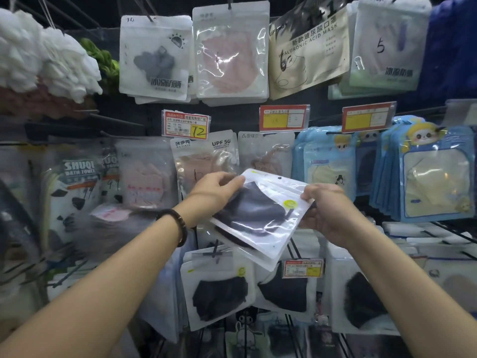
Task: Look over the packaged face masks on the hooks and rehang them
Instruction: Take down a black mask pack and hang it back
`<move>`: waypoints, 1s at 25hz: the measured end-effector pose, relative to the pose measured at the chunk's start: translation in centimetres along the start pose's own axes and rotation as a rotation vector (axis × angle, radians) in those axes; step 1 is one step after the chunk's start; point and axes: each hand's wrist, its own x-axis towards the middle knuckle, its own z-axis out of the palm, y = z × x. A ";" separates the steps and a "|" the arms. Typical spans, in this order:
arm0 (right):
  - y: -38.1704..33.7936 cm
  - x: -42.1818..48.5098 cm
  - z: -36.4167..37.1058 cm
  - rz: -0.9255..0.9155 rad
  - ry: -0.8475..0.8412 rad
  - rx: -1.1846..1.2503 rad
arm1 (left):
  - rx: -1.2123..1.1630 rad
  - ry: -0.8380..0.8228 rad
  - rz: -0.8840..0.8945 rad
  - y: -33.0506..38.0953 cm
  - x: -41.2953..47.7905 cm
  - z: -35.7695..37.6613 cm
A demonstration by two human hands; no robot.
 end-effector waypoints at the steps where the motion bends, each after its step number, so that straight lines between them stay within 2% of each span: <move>1: -0.3 -0.2 0.0 -0.030 -0.023 -0.025 | -0.089 -0.034 -0.069 0.1 0.1 0.0; 5: -0.8 -0.4 0.0 -0.107 -0.080 -0.181 | -0.330 -0.097 -0.131 -0.1 -0.8 -0.6; 8: -0.1 -0.3 0.8 -0.140 -0.085 -0.205 | -0.508 0.009 -0.114 -0.3 -2.5 -0.4; 11: 0.7 -0.2 2.1 -0.160 -0.002 -0.103 | -0.503 0.171 -0.012 -0.7 -4.7 0.3; 14: 0.5 -0.2 3.2 -0.189 0.053 -0.014 | -0.535 0.221 -0.001 -0.5 -6.6 0.4; 20: -0.1 -0.7 4.8 -0.297 0.051 -0.114 | -0.676 0.344 0.042 0.7 -7.4 -0.4; 25: 0.1 -1.2 5.4 -0.280 0.022 -0.104 | -0.772 0.390 0.019 -0.5 -8.1 0.0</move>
